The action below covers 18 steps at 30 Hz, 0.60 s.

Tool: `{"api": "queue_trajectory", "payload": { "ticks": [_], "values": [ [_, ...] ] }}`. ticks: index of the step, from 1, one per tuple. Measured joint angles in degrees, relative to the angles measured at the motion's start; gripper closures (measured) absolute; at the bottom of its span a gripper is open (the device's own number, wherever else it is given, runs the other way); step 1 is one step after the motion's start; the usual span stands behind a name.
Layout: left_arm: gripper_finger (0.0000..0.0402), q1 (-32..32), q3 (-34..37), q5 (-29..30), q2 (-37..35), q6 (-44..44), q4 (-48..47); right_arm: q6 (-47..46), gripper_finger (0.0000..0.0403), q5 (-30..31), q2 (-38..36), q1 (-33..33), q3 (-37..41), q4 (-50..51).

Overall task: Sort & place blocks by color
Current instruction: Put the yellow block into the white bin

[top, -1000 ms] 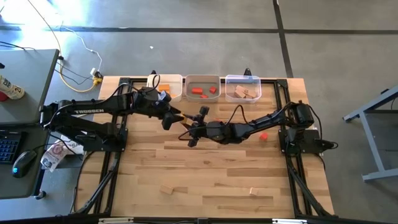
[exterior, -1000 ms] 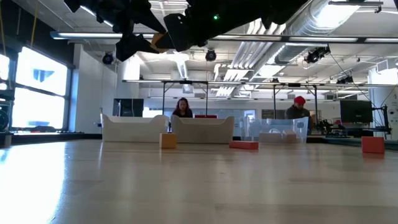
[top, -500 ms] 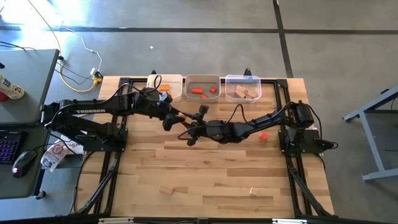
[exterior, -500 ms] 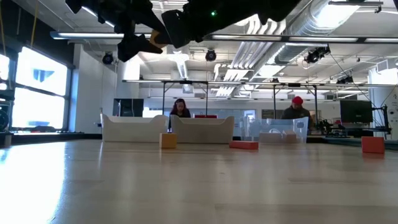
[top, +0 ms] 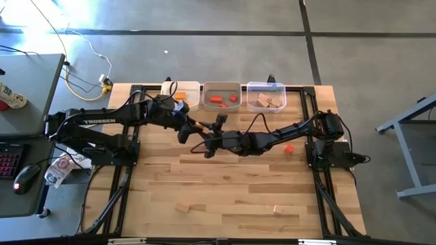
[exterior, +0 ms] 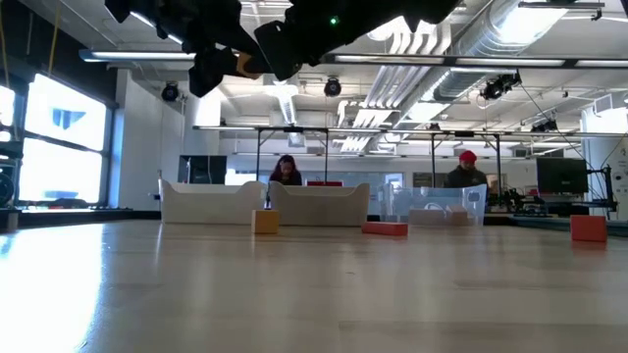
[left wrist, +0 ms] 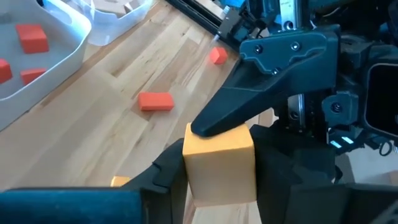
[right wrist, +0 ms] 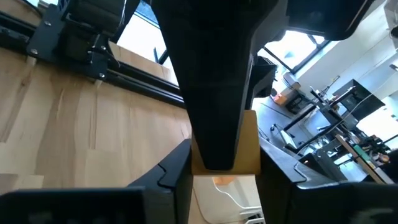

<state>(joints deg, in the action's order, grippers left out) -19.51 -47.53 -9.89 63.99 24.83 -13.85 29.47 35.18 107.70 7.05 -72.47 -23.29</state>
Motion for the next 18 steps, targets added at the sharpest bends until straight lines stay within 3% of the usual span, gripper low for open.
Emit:
{"api": "queue_trajectory", "payload": {
  "ticks": [5, 13, 18],
  "values": [
    [0.0290, 0.0, 0.0, -0.1, 0.0, -2.6, 0.1, -0.6, 0.0269, 1.0, 0.0, 0.2, 0.0, 0.2],
    [0.0289, 0.0, 0.0, 0.5, -0.1, -6.6, -1.9, -4.3, 0.0204, 2.1, 0.0, 0.2, 0.0, 1.1],
    [0.0294, -0.6, 0.0, 6.4, -0.1, -9.5, -4.7, -7.3, 0.0176, 11.3, 0.0, 0.3, 0.1, 3.0]
  ]
}}
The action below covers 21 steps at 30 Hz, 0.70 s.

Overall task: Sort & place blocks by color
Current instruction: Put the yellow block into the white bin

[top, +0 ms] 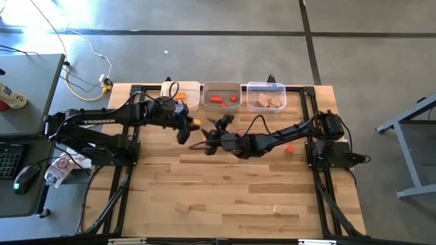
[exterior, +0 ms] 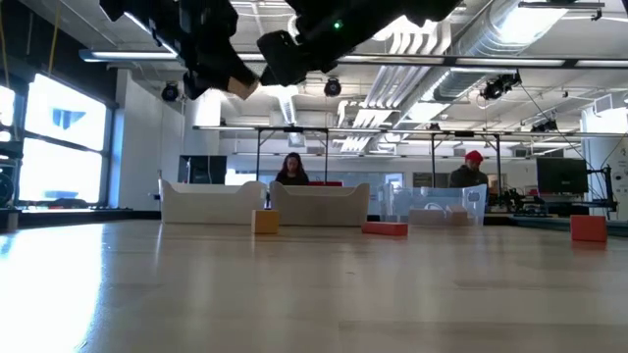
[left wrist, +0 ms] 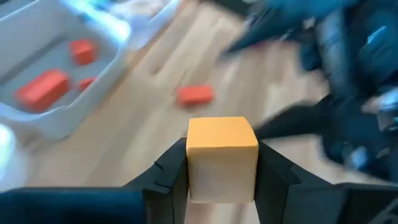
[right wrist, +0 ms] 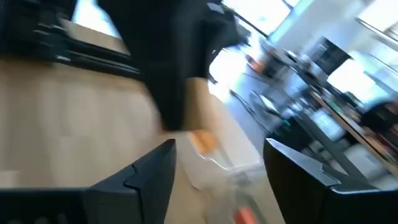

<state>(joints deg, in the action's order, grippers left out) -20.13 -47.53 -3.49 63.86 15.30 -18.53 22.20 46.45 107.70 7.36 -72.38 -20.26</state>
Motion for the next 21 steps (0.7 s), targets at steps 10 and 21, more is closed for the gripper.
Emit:
{"api": "queue_trajectory", "payload": {
  "ticks": [10, 21],
  "values": [
    [0.0293, -9.0, 0.0, 9.9, 0.0, -5.1, -7.8, -8.5, 0.0171, 2.5, -0.2, -1.5, 0.0, 6.6],
    [0.0293, -22.1, 0.0, 10.2, 4.7, -7.6, -8.1, -22.9, 0.0171, -6.1, -0.2, -4.8, 0.0, 14.8]
  ]
}}
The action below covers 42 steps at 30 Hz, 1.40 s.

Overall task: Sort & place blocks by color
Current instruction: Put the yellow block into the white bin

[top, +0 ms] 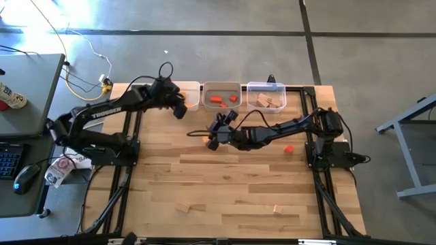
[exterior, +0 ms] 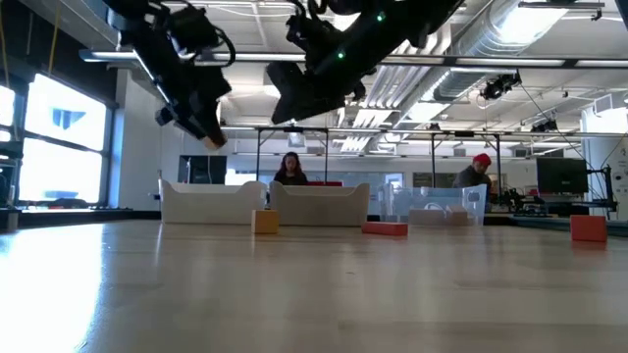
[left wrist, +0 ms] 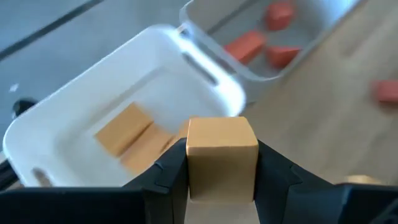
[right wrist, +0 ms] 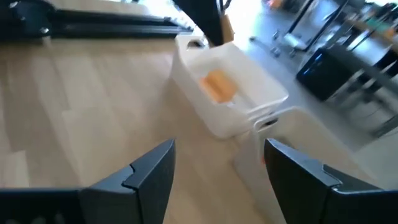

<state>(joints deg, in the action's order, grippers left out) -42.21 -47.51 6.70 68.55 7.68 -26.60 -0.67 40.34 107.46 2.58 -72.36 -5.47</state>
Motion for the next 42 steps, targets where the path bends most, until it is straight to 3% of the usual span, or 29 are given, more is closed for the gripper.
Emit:
{"api": "queue_trajectory", "payload": {
  "ticks": [14, 42],
  "values": [
    [0.0291, -8.5, 0.0, -3.3, 10.6, -2.0, 7.8, -14.1, 0.0171, -6.7, 0.0, -1.1, 0.0, 11.8],
    [0.0284, -12.2, 0.0, -4.6, 15.1, -3.4, 9.3, -25.0, 0.0171, -12.2, -2.7, -2.7, 0.1, 26.6]
  ]
}}
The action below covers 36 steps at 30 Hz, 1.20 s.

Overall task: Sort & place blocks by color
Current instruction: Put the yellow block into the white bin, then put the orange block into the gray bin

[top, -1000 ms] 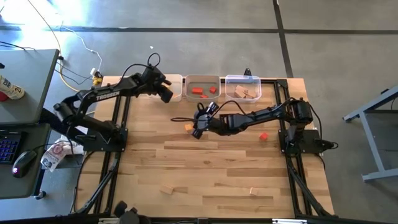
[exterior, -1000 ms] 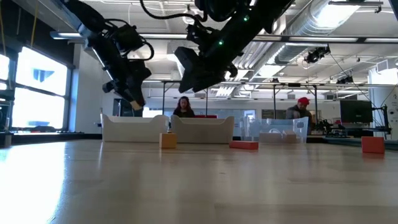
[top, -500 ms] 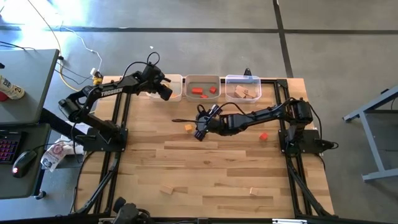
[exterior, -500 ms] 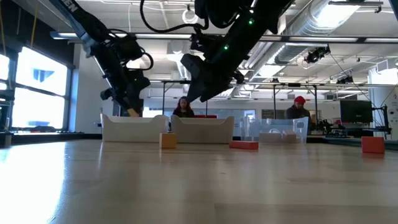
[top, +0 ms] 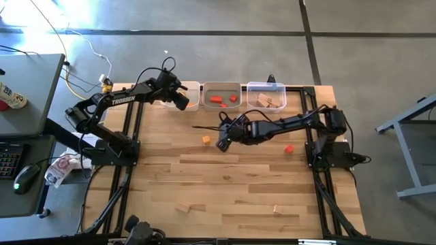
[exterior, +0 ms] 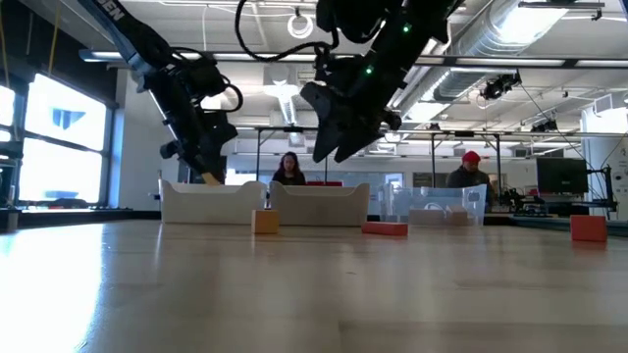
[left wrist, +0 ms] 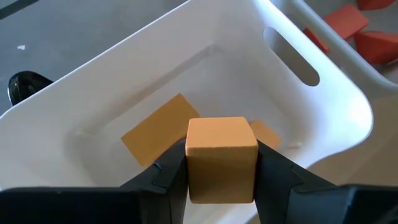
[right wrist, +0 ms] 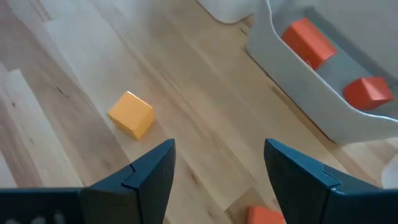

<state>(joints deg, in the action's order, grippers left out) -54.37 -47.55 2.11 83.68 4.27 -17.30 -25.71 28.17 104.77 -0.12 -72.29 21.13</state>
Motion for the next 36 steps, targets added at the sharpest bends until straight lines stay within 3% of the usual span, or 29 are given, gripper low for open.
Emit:
{"api": "queue_trajectory", "payload": {
  "ticks": [15, 26, 36],
  "values": [
    [0.0176, 0.5, 0.0, -0.6, -0.1, 0.0, 0.0, -1.4, 0.0171, -0.3, -3.8, -1.6, 0.0, 6.3],
    [0.0167, 0.5, -5.4, -4.0, -0.4, -1.1, -5.9, -2.9, 0.0171, -6.6, -4.0, -3.5, 0.0, 9.0],
    [0.0167, 2.4, -5.8, -5.8, -5.5, -1.9, -9.8, -5.4, 0.0171, -13.7, -4.0, -7.1, 0.0, 10.6]
  ]
}}
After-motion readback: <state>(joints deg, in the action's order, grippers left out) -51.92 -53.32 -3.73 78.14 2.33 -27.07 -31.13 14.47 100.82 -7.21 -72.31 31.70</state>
